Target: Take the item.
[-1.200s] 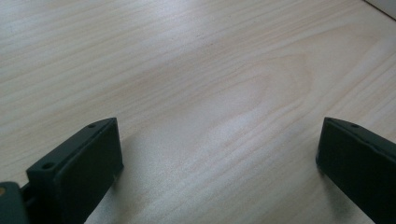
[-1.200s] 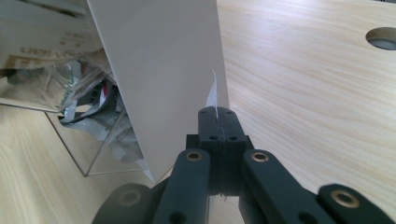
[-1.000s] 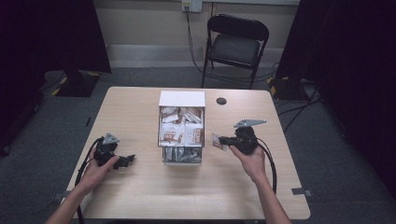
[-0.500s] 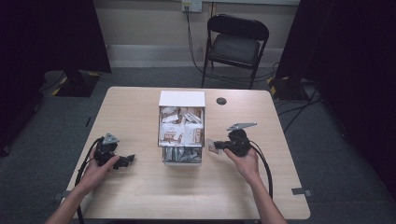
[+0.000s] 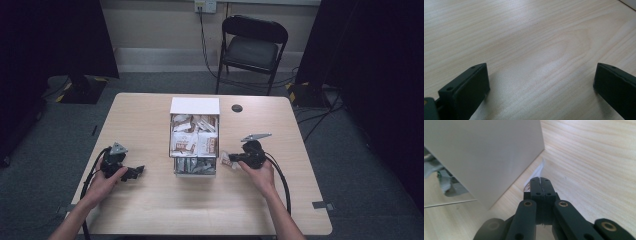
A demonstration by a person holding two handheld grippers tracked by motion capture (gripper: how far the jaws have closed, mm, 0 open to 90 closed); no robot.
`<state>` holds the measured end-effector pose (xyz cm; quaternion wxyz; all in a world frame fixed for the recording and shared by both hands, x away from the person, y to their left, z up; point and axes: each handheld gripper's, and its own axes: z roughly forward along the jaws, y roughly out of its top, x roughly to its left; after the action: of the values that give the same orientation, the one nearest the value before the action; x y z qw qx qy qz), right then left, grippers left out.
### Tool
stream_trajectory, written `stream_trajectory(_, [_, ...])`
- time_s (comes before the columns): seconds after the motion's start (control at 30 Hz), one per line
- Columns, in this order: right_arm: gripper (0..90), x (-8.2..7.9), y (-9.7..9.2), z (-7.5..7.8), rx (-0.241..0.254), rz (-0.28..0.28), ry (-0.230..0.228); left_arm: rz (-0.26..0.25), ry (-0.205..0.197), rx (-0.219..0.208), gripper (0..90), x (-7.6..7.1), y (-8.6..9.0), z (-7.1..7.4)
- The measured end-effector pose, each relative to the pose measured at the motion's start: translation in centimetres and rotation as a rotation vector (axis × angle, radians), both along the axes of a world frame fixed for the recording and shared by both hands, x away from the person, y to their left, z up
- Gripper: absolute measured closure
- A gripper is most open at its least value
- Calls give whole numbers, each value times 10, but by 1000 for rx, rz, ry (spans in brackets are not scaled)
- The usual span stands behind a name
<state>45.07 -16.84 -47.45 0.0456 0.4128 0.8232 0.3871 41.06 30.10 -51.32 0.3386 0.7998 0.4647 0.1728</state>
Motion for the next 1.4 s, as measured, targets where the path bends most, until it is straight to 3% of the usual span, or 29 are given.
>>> stream_trajectory(0.63, [876,5,-6,-15,-18,-56,11,-1,0,-1,0,0,0,0])
stream_trajectory(1.13, [710,6,-8,-15,-35,-91,-7,0,0,0,0,0,0,0])
stream_trajectory(1.4, [547,7,-13,-12,-10,-121,-8,0,0,0,0,0,0,0])
